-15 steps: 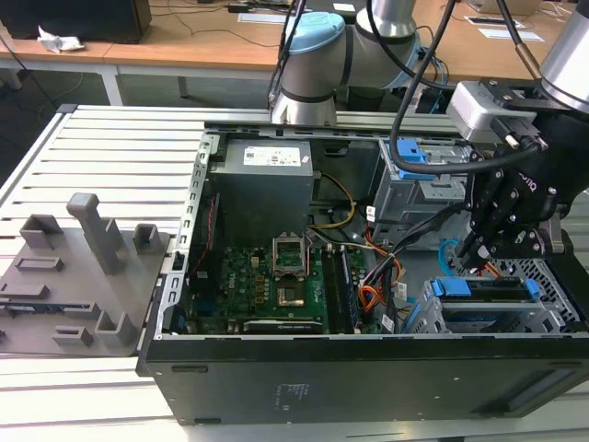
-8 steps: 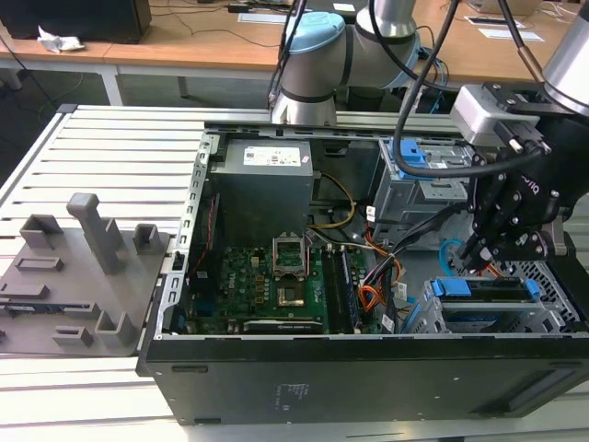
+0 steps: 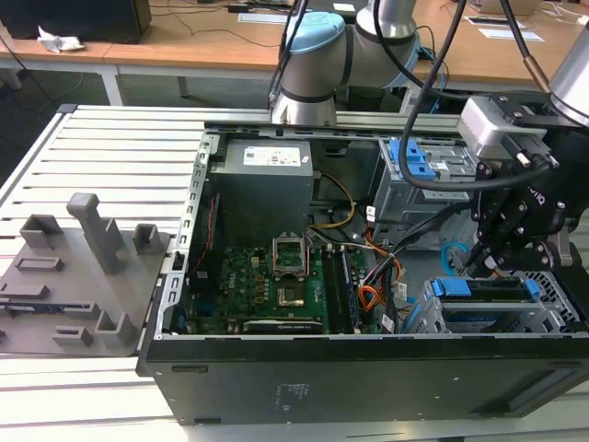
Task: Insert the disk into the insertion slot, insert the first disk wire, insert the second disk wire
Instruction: 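Insert the second disk wire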
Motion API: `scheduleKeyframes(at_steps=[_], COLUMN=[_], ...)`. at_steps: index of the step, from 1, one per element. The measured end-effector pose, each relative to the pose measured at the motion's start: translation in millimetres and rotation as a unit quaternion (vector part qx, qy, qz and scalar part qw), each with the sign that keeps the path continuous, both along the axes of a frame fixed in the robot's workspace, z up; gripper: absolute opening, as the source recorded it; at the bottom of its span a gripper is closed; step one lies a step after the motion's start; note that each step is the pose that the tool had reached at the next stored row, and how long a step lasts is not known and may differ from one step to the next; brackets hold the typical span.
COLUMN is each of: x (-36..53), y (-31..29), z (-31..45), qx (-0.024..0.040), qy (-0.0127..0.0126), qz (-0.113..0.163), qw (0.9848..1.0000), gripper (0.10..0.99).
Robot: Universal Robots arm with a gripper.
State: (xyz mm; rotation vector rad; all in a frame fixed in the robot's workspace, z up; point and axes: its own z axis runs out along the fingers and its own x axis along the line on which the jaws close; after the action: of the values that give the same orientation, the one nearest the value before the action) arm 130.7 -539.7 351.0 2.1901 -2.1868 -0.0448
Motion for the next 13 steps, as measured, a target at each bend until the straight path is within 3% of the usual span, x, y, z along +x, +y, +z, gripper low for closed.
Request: scheduleKeyframes(at_steps=[5,13], x=[8.7,12.4], y=[-0.8,-5.6], z=[-5.9,-9.2], qx=[0.0001,0.0001], qy=[0.0001,0.0002], qz=[0.000,0.000], qw=[1.0000,1.0000], gripper=[0.161,0.161])
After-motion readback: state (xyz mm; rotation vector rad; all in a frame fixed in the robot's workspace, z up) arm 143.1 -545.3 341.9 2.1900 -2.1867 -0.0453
